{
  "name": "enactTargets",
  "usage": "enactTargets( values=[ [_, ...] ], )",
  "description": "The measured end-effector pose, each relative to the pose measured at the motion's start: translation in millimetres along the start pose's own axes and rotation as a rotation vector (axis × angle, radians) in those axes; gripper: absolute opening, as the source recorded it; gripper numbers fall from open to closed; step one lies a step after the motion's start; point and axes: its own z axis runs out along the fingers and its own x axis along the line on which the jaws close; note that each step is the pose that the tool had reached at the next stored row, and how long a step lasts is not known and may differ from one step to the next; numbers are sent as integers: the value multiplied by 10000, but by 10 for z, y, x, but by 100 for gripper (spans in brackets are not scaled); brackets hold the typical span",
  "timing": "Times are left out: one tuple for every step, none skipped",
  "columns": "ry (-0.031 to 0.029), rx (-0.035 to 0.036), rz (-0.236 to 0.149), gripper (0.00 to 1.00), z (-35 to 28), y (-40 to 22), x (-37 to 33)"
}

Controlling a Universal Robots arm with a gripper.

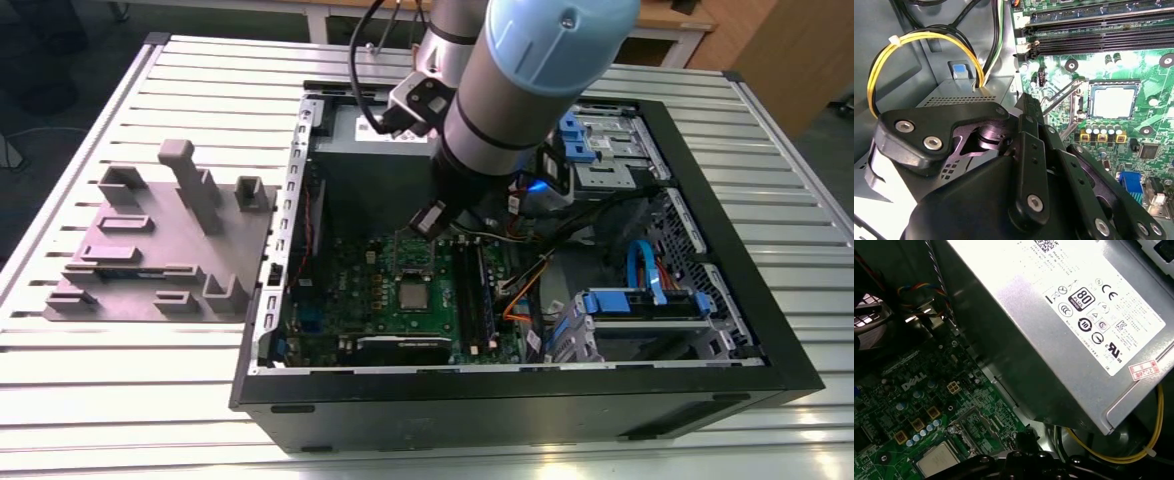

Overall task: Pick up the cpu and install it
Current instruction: 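Close the cpu cover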

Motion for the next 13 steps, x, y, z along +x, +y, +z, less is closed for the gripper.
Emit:
enactTargets(
  values=[
    [-1, -1, 0, 10, -6, 2, -1],
    [-2, -1, 0, 10, -10, 3, -2],
    [-4, -1, -1, 10, -13, 4, -3],
    [-5, -2, -1, 10, -13, 4, -3],
    [-2, -1, 0, 10, -17, 5, -3],
    [-2, 0, 0, 10, -18, 5, -3],
    [-2, 0, 0, 10, -19, 5, -3],
    [-2, 0, 0, 10, -21, 6, -3],
    [-1, 0, 0, 10, -23, 6, -4],
    [1, 0, 1, 10, -27, 7, -4],
    [1, 1, 1, 10, -30, 8, -4],
    [-1, 0, 0, 10, -33, 9, -5],
    [-2, -1, 0, 10, -36, 9, -5]
  ],
)
